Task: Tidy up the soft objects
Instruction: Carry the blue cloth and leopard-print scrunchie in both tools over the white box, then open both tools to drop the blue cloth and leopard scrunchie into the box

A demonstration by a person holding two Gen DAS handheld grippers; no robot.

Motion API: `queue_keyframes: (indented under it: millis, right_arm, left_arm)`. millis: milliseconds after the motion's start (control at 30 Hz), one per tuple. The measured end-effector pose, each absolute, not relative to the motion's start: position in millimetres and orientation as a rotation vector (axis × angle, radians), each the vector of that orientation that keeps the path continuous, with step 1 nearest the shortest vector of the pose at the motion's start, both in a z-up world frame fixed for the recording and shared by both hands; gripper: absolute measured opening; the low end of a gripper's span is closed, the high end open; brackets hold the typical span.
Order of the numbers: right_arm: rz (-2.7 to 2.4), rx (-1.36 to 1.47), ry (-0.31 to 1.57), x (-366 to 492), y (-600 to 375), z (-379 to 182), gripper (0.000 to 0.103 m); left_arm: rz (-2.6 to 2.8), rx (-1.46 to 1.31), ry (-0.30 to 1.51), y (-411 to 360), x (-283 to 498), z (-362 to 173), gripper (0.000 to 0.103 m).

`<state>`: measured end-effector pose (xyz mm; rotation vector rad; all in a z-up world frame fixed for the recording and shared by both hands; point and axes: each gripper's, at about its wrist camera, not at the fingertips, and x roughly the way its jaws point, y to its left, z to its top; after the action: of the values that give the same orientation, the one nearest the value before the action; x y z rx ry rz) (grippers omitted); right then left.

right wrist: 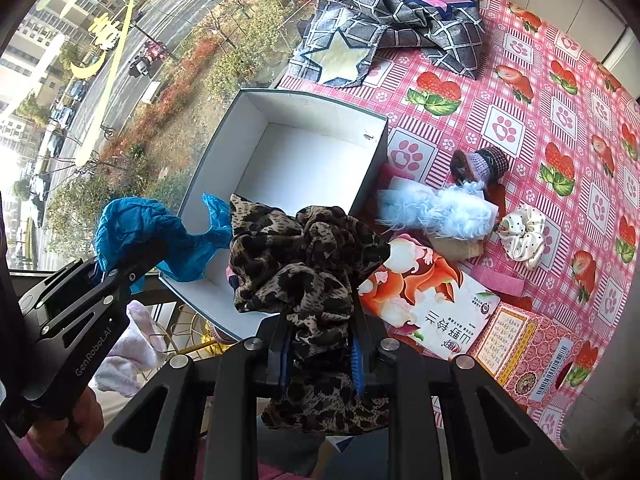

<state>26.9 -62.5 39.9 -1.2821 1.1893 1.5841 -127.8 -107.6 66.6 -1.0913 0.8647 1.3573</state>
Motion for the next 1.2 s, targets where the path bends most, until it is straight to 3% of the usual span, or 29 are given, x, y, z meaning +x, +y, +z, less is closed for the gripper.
queue_keyframes:
  millis: [1200]
  right_arm:
    - [1.610, -1.369, 1.138, -26, -19, 15, 0.023]
  left_arm:
    - [1.377, -1.150, 0.966, -70, -142, 16, 0.015]
